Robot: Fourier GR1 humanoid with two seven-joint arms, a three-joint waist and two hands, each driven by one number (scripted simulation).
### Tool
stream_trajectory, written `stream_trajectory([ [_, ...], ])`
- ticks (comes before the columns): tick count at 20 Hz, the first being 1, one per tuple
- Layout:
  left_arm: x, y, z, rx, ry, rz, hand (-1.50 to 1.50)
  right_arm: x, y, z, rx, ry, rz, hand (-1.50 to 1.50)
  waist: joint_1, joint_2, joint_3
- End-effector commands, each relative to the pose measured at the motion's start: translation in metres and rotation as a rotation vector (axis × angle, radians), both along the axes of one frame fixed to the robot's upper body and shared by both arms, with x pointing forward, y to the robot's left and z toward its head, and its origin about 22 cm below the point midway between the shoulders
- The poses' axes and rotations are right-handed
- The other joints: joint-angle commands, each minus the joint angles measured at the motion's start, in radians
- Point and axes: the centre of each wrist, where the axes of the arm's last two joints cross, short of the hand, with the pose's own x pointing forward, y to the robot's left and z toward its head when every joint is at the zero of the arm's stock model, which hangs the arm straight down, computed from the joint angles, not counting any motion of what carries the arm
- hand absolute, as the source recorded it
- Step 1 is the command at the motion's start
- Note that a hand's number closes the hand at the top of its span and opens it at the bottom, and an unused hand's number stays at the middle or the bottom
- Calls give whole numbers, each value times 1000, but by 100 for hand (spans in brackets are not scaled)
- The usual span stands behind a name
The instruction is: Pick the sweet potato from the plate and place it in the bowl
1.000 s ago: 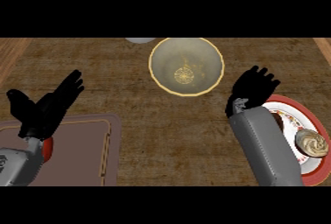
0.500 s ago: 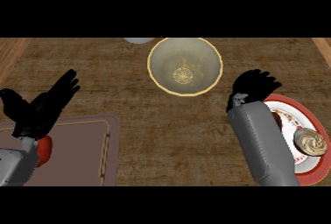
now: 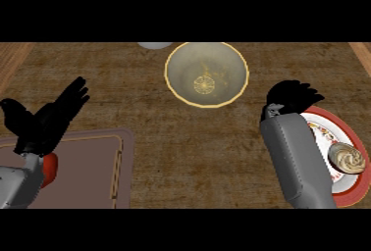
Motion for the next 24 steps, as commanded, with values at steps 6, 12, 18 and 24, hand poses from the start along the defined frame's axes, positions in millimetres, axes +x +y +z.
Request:
stream_trajectory([
  [6,-5,6,5,-11,-1,-4,0,-7,-2,-6,-75,97,-197,-150,6,-2,0],
  [12,-2,-9,-5,-22,19,-9,0,-13,-18,-14,-49,93,-222,-150,-2,0,0],
  [18,-5,-11,-13,-11,2,1,0,-20,-37,-27,-31,138,-251,-150,-2,1,0],
  [24,-2,-5,-4,-11,0,-9,0,-21,-53,-26,-28,133,-276,-150,-1,0,0],
])
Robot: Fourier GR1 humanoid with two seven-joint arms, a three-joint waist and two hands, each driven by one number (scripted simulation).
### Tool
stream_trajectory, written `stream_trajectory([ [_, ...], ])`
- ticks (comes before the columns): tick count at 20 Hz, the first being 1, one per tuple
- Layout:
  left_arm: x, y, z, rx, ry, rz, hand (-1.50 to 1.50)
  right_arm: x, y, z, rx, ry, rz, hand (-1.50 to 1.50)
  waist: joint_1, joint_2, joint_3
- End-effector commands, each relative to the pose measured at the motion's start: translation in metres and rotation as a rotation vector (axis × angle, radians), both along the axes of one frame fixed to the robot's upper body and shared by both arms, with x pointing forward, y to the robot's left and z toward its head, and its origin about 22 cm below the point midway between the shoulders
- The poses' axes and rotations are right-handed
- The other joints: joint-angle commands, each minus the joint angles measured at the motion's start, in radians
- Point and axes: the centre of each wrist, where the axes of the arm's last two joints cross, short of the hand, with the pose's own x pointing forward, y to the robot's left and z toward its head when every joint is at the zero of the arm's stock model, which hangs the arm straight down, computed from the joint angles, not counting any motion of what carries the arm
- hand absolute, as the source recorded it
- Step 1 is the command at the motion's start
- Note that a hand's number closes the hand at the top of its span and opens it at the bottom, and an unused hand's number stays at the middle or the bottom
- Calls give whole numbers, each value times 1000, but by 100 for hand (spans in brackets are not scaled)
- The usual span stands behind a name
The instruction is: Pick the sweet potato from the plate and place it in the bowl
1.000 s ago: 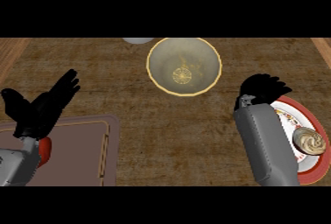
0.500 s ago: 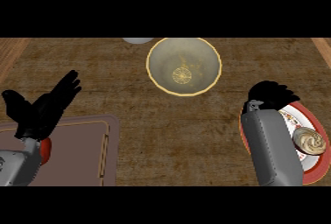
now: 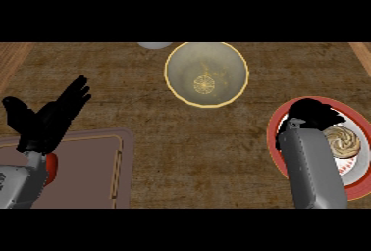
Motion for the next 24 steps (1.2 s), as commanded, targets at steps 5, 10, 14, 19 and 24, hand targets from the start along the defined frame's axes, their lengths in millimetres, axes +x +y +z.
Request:
stream_trajectory([
  [5,-4,-11,-9,18,7,-3,0,-12,-28,-17,-55,55,-180,-150,-2,0,0],
  [10,-11,-3,-9,1,-6,2,0,-18,-35,-22,-51,69,-173,-150,0,0,0],
  [14,5,0,4,-2,-9,-2,0,-14,-40,-24,-24,49,-176,-150,-1,2,0],
  [19,-6,3,0,4,1,2,0,-24,-61,-24,-72,26,-79,150,2,1,0],
  [24,-7,1,-2,21,1,-2,0,-24,-68,-33,-69,0,-55,150,3,2,1],
])
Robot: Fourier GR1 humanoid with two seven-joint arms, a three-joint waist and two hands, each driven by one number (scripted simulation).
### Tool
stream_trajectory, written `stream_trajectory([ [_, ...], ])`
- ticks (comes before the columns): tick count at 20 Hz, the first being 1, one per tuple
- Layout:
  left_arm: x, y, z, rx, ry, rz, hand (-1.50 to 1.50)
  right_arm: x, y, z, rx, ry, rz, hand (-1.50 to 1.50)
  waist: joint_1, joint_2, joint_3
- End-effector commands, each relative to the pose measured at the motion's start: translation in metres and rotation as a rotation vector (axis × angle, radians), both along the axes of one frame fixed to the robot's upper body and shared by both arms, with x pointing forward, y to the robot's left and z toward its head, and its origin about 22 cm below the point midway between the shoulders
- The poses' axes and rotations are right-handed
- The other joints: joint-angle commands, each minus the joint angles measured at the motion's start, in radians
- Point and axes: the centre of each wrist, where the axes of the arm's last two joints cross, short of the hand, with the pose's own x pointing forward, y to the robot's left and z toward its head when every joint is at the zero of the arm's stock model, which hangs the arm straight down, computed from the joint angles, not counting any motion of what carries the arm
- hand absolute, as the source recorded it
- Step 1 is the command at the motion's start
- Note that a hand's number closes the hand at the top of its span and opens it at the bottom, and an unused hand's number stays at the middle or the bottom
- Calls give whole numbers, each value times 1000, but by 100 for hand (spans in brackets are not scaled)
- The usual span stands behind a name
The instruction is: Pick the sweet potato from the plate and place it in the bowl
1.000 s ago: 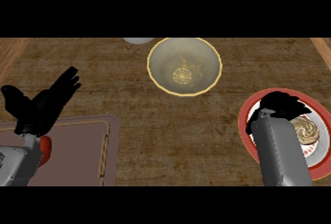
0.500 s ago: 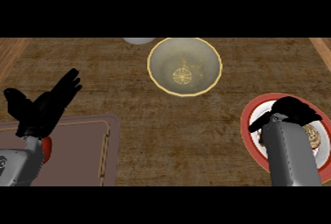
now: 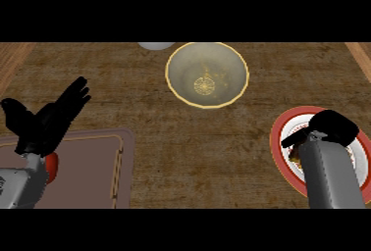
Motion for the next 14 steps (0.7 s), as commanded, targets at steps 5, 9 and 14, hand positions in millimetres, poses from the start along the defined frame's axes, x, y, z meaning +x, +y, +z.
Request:
stream_trajectory([
  [5,-4,-11,3,-11,1,7,0,-5,2,-18,-77,48,28,150,-1,12,11],
  [9,-11,11,-10,19,-1,5,0,-4,34,-5,-91,42,46,150,-4,11,11],
  [14,-9,2,-11,6,6,17,0,-23,36,10,63,-80,242,150,-24,5,10],
])
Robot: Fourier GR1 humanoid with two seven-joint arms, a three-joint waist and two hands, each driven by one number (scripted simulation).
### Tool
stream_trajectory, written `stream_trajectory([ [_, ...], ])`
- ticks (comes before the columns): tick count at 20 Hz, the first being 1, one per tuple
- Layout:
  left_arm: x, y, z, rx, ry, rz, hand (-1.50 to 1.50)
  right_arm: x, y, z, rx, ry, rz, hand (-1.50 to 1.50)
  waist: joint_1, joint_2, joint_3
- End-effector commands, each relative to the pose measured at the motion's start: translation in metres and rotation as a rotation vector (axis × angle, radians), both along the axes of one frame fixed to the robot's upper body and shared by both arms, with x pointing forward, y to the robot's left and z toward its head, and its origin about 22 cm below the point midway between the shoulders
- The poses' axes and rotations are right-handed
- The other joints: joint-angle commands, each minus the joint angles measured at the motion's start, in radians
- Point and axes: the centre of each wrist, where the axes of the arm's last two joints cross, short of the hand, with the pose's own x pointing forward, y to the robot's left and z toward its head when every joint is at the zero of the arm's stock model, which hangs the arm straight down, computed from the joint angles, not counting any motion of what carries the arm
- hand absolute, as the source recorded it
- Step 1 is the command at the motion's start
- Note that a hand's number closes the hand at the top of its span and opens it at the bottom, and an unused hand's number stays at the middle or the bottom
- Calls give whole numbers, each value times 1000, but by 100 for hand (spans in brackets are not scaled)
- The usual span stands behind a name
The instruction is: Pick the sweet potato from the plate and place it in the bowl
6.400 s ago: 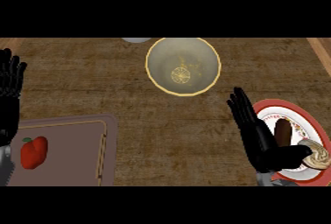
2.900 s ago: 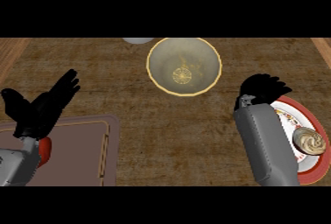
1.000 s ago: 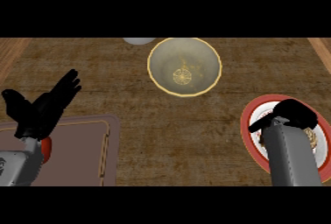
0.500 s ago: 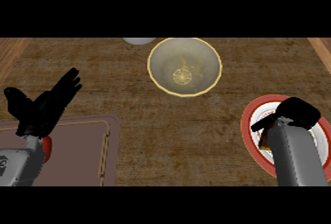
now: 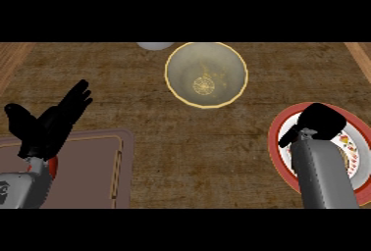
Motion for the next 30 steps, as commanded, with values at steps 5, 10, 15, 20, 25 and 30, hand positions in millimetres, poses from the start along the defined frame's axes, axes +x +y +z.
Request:
stream_trajectory([
  [5,-3,21,-10,-1,33,47,0,-54,35,15,394,-213,395,150,-47,-11,9],
  [10,-1,6,-1,2,12,38,0,-121,49,53,419,-272,493,150,-50,-7,8],
  [15,-7,10,-8,8,23,10,0,-173,67,122,366,-357,496,150,-22,2,8],
  [20,-5,9,0,-7,5,-7,0,-208,82,172,276,-409,529,150,-6,6,7],
  [25,0,17,-3,4,7,-10,0,-199,101,191,205,-424,589,150,2,8,6],
  [30,1,6,-4,-9,3,-25,0,-177,114,205,291,-520,612,150,14,8,6],
])
